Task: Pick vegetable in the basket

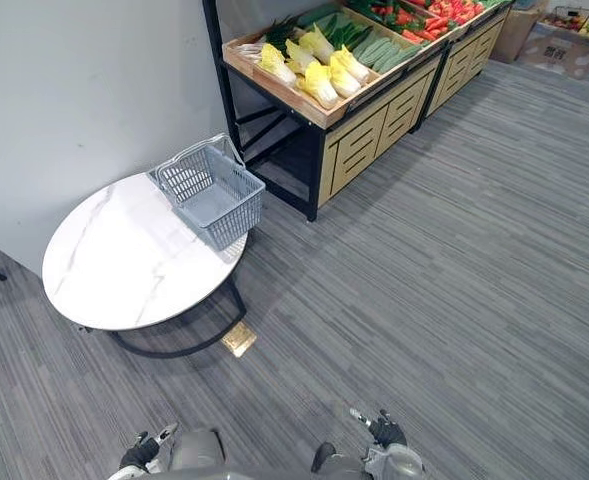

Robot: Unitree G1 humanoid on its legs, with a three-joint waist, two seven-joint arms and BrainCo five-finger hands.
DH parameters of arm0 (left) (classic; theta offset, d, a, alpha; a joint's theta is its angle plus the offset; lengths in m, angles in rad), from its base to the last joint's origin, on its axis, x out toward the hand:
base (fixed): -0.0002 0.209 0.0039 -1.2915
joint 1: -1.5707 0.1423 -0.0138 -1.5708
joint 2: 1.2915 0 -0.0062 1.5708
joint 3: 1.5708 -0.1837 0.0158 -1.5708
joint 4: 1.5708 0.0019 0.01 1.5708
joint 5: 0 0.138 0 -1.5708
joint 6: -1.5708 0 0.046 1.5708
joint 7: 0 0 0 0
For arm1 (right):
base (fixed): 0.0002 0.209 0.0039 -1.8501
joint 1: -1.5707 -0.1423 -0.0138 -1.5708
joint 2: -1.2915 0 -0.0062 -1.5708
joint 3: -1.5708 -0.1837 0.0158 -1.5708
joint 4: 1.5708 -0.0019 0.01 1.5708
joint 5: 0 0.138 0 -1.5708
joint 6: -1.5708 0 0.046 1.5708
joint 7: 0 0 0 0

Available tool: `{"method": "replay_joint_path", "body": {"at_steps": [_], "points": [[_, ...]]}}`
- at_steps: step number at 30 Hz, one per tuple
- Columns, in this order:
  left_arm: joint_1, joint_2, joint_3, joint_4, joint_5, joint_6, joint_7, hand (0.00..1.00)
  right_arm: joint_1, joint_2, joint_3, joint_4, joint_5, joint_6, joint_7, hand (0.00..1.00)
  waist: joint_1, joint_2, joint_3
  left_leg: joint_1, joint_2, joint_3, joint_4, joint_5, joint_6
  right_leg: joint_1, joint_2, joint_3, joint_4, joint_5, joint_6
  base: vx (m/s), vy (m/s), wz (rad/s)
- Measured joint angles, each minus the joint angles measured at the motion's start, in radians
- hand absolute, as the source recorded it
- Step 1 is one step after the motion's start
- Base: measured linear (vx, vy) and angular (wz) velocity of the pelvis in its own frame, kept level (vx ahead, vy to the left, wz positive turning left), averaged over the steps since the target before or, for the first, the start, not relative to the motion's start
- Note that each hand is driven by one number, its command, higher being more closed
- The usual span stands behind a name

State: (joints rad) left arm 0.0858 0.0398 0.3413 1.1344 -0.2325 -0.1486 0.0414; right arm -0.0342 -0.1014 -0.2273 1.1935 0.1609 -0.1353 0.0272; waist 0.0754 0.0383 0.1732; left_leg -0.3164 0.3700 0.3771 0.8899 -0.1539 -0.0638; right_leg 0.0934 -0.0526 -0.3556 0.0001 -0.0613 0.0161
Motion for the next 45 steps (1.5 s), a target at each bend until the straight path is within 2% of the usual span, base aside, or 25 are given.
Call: {"method": "replay_joint_path", "body": {"at_steps": [2,4,5,6,8,10,11,12,13,14,15,16,18,20,22,23,25,26,27,28,32,34,38,43,45], "points": [[0.001,0.002,-0.013,0.001,0.000,0.005,0.007,0.00,0.002,0.001,0.000,-0.005,0.007,0.000,0.001,0.00,0.008,-0.003,0.001,-0.028,-0.060,0.097,-0.229,0.001,0.005,0.040,-0.017,-0.015,-0.026,-0.024,0.028,0.39,0.067,0.16],[0.010,0.003,-0.052,0.001,0.002,0.005,0.015,0.00,0.022,-0.003,0.002,-0.010,0.014,0.000,0.002,0.00,0.005,0.002,-0.002,-0.005,-0.150,0.197,-0.544,0.067,0.011,0.083,-0.029,-0.049,-0.032,-0.065,0.059,0.43,0.129,0.43],[0.030,0.000,-0.066,0.002,0.011,0.005,0.017,0.00,0.025,-0.010,0.004,-0.010,0.014,0.000,0.002,0.00,0.012,0.013,-0.007,0.012,-0.193,0.215,-0.714,0.141,0.022,0.109,-0.018,-0.047,-0.033,-0.096,0.072,0.51,0.180,0.05],[0.039,0.003,-0.060,0.012,0.013,0.007,0.015,0.00,0.020,0.002,0.008,-0.010,0.014,0.000,0.002,0.00,0.021,0.009,-0.011,0.027,-0.217,0.192,-0.740,0.219,0.140,0.129,-0.023,-0.031,-0.035,-0.115,0.074,0.51,0.174,0.10],[0.037,0.038,-0.060,0.017,0.020,0.008,0.018,0.00,0.000,0.032,0.049,-0.012,0.013,-0.002,0.006,0.00,0.013,-0.064,-0.012,0.015,-0.263,0.191,-0.709,0.168,0.182,0.136,-0.055,-0.006,-0.034,-0.118,0.060,0.47,0.137,0.28],[0.037,0.043,-0.052,0.018,0.020,0.008,0.017,0.00,-0.014,0.039,0.057,-0.009,0.010,-0.002,0.008,0.00,0.021,-0.083,-0.018,0.026,-0.275,0.192,-0.648,0.118,0.222,0.162,-0.076,0.031,-0.025,-0.068,0.088,0.46,0.156,0.15],[0.045,0.040,-0.034,0.019,0.023,0.009,0.017,0.00,-0.013,0.038,0.058,-0.013,0.001,-0.008,0.011,0.00,0.021,-0.073,-0.026,0.068,-0.273,0.192,-0.642,0.084,0.221,0.140,-0.092,0.054,0.089,-0.048,0.118,0.40,0.181,0.02],[0.047,0.038,-0.030,0.017,0.032,0.008,0.016,0.00,-0.013,0.038,0.058,-0.012,-0.005,-0.010,0.012,0.00,0.020,-0.064,-0.031,0.087,-0.273,0.187,-0.650,0.069,0.211,0.113,-0.099,0.061,0.176,-0.045,0.123,0.44,0.239,-0.04],[0.056,0.038,-0.039,0.017,0.055,0.013,0.015,0.00,-0.013,0.039,0.059,-0.006,-0.007,-0.009,0.016,0.00,0.017,-0.060,-0.039,0.142,-0.277,0.182,-0.696,0.040,0.173,-0.015,-0.143,0.092,0.484,-0.003,0.191,0.27,0.166,-0.03],[0.057,0.040,-0.043,0.015,0.057,0.013,0.014,0.00,-0.012,0.039,0.059,-0.004,-0.008,-0.009,0.017,0.00,0.017,-0.061,-0.039,0.155,-0.280,0.181,-0.704,0.038,0.168,-0.041,-0.154,0.101,0.549,0.019,0.209,0.33,0.172,0.14],[0.058,0.047,-0.062,0.014,0.059,0.021,0.014,0.00,-0.003,0.043,0.061,0.001,-0.008,-0.008,0.019,0.00,0.006,-0.067,-0.037,0.203,-0.299,0.157,-0.728,0.026,0.151,-0.148,-0.189,0.135,0.796,0.093,0.243,0.34,0.140,0.50],[0.058,0.058,-0.080,0.016,0.059,0.028,0.015,0.00,0.013,0.038,0.060,-0.003,-0.008,-0.008,0.018,0.00,-0.015,-0.069,-0.033,0.259,-0.321,0.124,-0.751,0.019,0.144,-0.216,-0.224,0.130,0.952,0.084,0.235,0.35,0.127,0.68],[0.059,0.064,-0.091,0.014,0.057,0.027,0.021,0.00,0.035,0.026,0.060,-0.017,-0.007,-0.010,0.013,0.00,-0.031,-0.075,-0.031,0.333,-0.345,0.081,-0.785,0.008,0.131,-0.272,-0.263,0.081,1.013,0.023,0.207,0.39,0.068,0.87],[0.051,0.068,-0.102,0.006,0.056,0.027,0.024,0.00,0.035,0.023,0.059,-0.022,-0.007,-0.018,0.005,0.00,-0.046,-0.077,-0.031,0.380,-0.348,0.027,-0.799,0.003,0.123,-0.301,-0.279,0.010,0.908,-0.068,0.162,0.35,-0.014,0.96],[0.022,0.069,-0.112,0.003,0.055,0.026,0.024,0.00,0.036,0.025,0.057,-0.017,-0.007,-0.016,0.005,0.00,-0.043,-0.078,-0.032,0.390,-0.348,-0.060,-0.802,-0.009,0.103,-0.298,-0.250,0.007,0.539,-0.074,0.141,0.29,-0.111,1.09],[0.018,0.068,-0.113,0.002,0.055,0.026,0.024,0.00,0.036,0.028,0.057,-0.016,-0.007,-0.016,0.005,0.00,-0.043,-0.078,-0.032,0.390,-0.346,-0.081,-0.801,-0.009,0.102,-0.299,-0.237,0.037,0.445,-0.071,0.142,0.42,-0.231,1.05],[0.015,0.068,-0.118,0.001,0.056,0.025,0.030,0.00,0.033,0.039,0.052,-0.017,-0.007,-0.017,0.006,0.00,-0.043,-0.080,-0.034,0.390,-0.338,-0.158,-0.796,-0.016,0.076,-0.293,-0.204,0.159,0.170,0.034,0.135,0.41,-0.302,0.95],[0.017,0.069,-0.118,0.002,0.056,0.025,0.031,0.00,0.034,0.041,0.050,-0.017,-0.007,-0.016,0.006,0.00,-0.043,-0.084,-0.036,0.390,-0.336,-0.175,-0.793,-0.020,0.066,-0.288,-0.195,0.182,0.132,0.071,0.134,0.29,-0.270,0.96],[0.025,0.079,-0.116,0.005,0.056,0.024,0.031,0.00,0.042,0.048,0.048,-0.015,-0.007,-0.015,0.006,0.00,-0.043,-0.104,-0.042,0.390,-0.334,-0.210,-0.788,-0.034,0.035,-0.270,-0.195,0.208,0.077,0.167,0.129,0.32,-0.436,0.95],[0.028,0.092,-0.104,0.013,0.056,0.024,0.032,0.00,0.056,0.055,0.048,-0.008,-0.008,-0.015,0.006,0.00,-0.041,-0.135,-0.057,0.395,-0.336,-0.247,-0.785,-0.051,0.003,-0.247,-0.210,0.180,0.070,0.180,0.140,0.32,-0.461,0.79],[0.035,0.035,-0.073,0.036,0.051,0.020,0.031,0.00,0.042,0.015,0.037,0.001,-0.009,-0.006,0.006,0.00,-0.036,-0.040,-0.079,0.371,-0.206,-0.269,-0.838,-0.016,-0.073,-0.225,-0.095,0.072,0.026,0.149,0.091,0.28,-0.354,0.47],[0.034,0.033,-0.062,0.049,0.050,0.020,0.030,0.00,0.042,0.000,0.024,0.002,-0.009,-0.006,0.005,0.00,-0.046,-0.031,-0.080,0.363,-0.182,-0.284,-0.877,0.035,-0.105,-0.210,-0.073,0.017,0.014,0.135,0.071,0.17,-0.250,0.74],[0.029,0.042,-0.062,0.048,0.052,0.017,0.031,0.00,0.036,-0.009,-0.026,-0.001,-0.004,-0.009,-0.013,0.00,-0.052,-0.035,-0.086,0.296,-0.170,-0.248,-0.907,0.115,-0.101,-0.208,-0.068,-0.088,-0.018,0.125,0.057,0.01,-0.129,0.74],[0.032,0.050,-0.072,0.048,0.060,0.019,0.045,0.00,0.032,-0.003,-0.023,-0.060,-0.005,-0.022,-0.055,0.00,-0.050,-0.041,-0.090,0.291,-0.171,-0.218,-0.952,0.125,-0.095,-0.208,-0.063,-0.105,-0.045,0.137,0.058,-0.04,0.000,0.14],[0.034,0.059,-0.082,0.048,0.066,0.018,0.060,0.00,0.056,-0.003,-0.019,-0.188,-0.030,-0.022,-0.088,0.00,-0.051,-0.056,-0.099,0.288,-0.183,-0.193,-0.960,0.127,-0.092,-0.211,-0.070,-0.089,-0.068,0.154,0.065,-0.05,0.030,-0.16]]}}
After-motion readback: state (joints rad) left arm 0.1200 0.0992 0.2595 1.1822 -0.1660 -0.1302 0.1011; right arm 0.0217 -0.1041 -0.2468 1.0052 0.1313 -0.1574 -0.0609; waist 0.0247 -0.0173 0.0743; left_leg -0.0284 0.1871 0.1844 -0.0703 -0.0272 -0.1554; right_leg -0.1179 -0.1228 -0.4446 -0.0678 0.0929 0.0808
